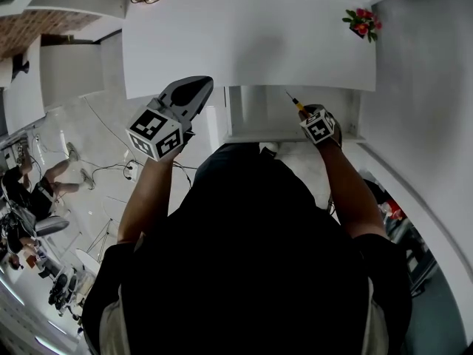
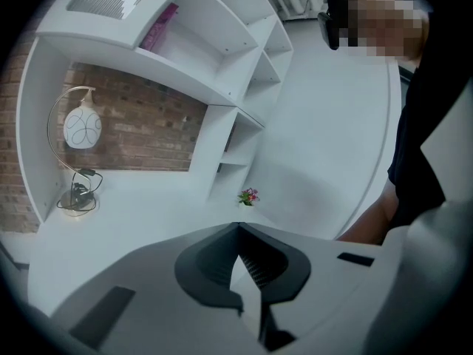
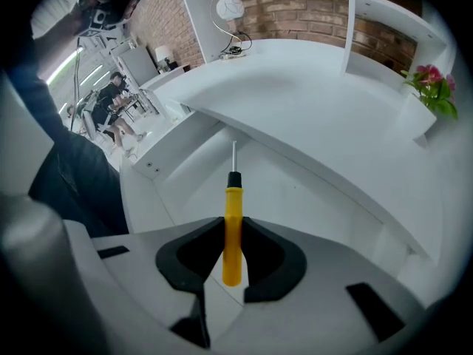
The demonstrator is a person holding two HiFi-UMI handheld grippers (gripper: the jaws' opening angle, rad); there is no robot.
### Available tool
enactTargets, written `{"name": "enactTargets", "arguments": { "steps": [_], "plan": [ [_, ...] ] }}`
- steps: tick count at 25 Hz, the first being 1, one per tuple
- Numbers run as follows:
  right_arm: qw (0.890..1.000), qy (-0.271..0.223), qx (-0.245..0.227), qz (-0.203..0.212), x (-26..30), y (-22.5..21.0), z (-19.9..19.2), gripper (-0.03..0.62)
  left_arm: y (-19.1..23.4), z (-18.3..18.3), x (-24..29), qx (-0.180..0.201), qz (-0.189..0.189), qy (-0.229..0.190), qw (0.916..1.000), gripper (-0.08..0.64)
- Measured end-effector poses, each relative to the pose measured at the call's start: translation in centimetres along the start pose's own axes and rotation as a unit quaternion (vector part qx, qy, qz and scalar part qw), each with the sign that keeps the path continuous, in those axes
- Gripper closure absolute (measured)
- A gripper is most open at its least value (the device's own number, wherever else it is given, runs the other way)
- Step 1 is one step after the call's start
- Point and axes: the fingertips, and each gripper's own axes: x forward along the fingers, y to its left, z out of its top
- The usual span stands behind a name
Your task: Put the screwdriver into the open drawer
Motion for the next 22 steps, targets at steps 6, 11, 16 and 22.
{"name": "enactTargets", "arguments": {
  "steps": [6,11,16,22],
  "plan": [
    [1.0,0.016,0.005,0.008,1.7,0.2,0.0,0.508,1.5,-0.6,-0.4,-0.006,0.006,0.007,0.9999,0.545],
    [1.0,0.027,0.0,0.011,2.8,0.0,-0.1,0.508,2.2,-0.9,-0.2,-0.008,0.009,0.011,0.9999,0.545],
    [0.999,0.037,0.0,0.019,4.0,0.3,0.2,0.508,3.0,-1.2,-0.3,-0.013,0.012,0.017,0.9997,0.545],
    [0.999,0.042,0.002,0.023,5.3,-0.2,0.2,0.509,3.4,-1.8,0.5,-0.019,0.009,0.025,0.9995,0.545]
  ]
}}
